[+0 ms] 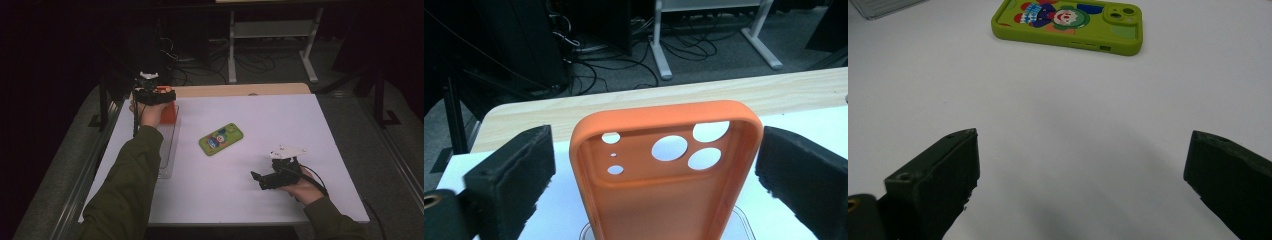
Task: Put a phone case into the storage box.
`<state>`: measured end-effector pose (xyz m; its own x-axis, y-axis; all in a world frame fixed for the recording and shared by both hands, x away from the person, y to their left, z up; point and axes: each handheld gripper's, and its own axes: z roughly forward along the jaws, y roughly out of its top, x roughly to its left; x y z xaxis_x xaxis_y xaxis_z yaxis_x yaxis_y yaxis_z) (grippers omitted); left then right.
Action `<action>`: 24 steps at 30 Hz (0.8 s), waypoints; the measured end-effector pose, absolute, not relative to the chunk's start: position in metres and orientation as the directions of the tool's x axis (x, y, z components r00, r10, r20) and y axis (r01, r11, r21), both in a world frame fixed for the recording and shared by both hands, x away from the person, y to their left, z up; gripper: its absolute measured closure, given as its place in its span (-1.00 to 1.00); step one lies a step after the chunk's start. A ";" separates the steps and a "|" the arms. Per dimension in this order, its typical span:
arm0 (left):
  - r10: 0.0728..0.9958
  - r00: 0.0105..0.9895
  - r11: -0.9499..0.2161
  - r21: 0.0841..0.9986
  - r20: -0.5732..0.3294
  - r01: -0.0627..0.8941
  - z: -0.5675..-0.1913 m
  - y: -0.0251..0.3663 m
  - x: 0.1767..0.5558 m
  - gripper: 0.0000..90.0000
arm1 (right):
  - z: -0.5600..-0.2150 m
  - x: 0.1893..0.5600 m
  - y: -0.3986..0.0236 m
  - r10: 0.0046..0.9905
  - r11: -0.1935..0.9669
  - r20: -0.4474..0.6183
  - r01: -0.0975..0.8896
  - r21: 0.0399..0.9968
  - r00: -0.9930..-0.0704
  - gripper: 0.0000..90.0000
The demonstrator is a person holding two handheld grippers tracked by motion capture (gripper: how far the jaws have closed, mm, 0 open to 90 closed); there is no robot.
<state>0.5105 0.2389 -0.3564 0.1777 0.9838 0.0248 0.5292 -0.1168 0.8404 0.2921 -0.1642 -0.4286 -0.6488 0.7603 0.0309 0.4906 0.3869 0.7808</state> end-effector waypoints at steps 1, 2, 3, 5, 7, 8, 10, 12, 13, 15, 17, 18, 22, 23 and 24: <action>0.983 0.183 -0.126 0.834 0.031 0.537 -0.356 0.240 0.510 -0.99 | -0.429 0.292 -0.164 0.760 0.387 0.031 0.490 0.781 -0.649 -0.98; 0.983 0.183 -0.115 0.838 0.018 0.533 -0.356 0.239 0.509 -1.00 | -0.428 0.292 -0.164 0.762 0.384 0.032 0.491 0.782 -0.647 -0.98; 0.982 0.188 -0.120 0.840 0.021 0.530 -0.355 0.240 0.509 -1.00 | -0.428 0.292 -0.164 0.763 0.382 0.034 0.492 0.782 -0.646 -0.98; 0.981 0.193 -0.131 0.838 0.031 0.529 -0.352 0.241 0.507 -1.00 | -0.428 0.292 -0.164 0.764 0.380 0.035 0.493 0.783 -0.644 -0.98; 0.979 0.200 -0.131 0.841 0.028 0.525 -0.349 0.242 0.505 -1.00 | -0.428 0.292 -0.164 0.762 0.385 0.031 0.491 0.782 -0.647 -0.98; 0.977 0.211 -0.142 0.836 0.033 0.530 -0.347 0.243 0.503 -1.00 | -0.428 0.292 -0.164 0.761 0.386 0.030 0.490 0.782 -0.647 -0.98; 0.975 0.221 -0.153 0.829 0.037 0.538 -0.344 0.245 0.500 -1.00 | -0.428 0.292 -0.164 0.765 0.379 0.035 0.493 0.783 -0.643 -0.98; 0.972 0.232 -0.162 0.823 0.038 0.545 -0.342 0.247 0.497 -1.00 | -0.428 0.292 -0.164 0.770 0.366 0.044 0.497 0.787 -0.637 -0.98; 0.971 0.237 -0.163 0.824 0.036 0.542 -0.341 0.247 0.496 -1.00 | -0.428 0.293 -0.164 0.767 0.375 0.036 0.493 0.785 -0.641 -0.98; 0.965 0.258 -0.178 0.814 0.036 0.552 -0.338 0.248 0.493 -1.00 | -0.428 0.293 -0.165 0.770 0.369 0.044 0.500 0.784 -0.637 -0.98; 0.962 0.272 -0.187 0.813 0.036 0.551 -0.335 0.249 0.489 -1.00 | -0.428 0.293 -0.165 0.772 0.367 0.047 0.505 0.782 -0.634 -0.98; 0.959 0.281 -0.194 0.809 0.037 0.555 -0.334 0.250 0.487 -1.00 | -0.428 0.294 -0.165 0.771 0.370 0.044 0.502 0.782 -0.636 -0.98; 0.954 0.301 -0.191 0.804 0.016 0.562 -0.333 0.251 0.481 -1.00 | -0.427 0.294 -0.163 0.777 0.360 0.046 0.503 0.786 -0.628 -0.98; 0.952 0.305 -0.199 0.800 0.020 0.567 -0.332 0.252 0.479 -1.00 | -0.427 0.293 -0.164 0.775 0.369 0.037 0.499 0.784 -0.631 -0.98; 0.952 0.307 -0.196 0.802 0.018 0.564 -0.332 0.252 0.478 -1.00 | -0.427 0.293 -0.164 0.777 0.367 0.039 0.502 0.783 -0.629 -0.98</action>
<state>0.4776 0.2521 -0.3320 0.3066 0.9517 0.0176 0.5637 -0.1964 0.8023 0.2928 -0.1636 -0.4273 -0.6287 0.7767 0.0386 0.5020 0.3674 0.7829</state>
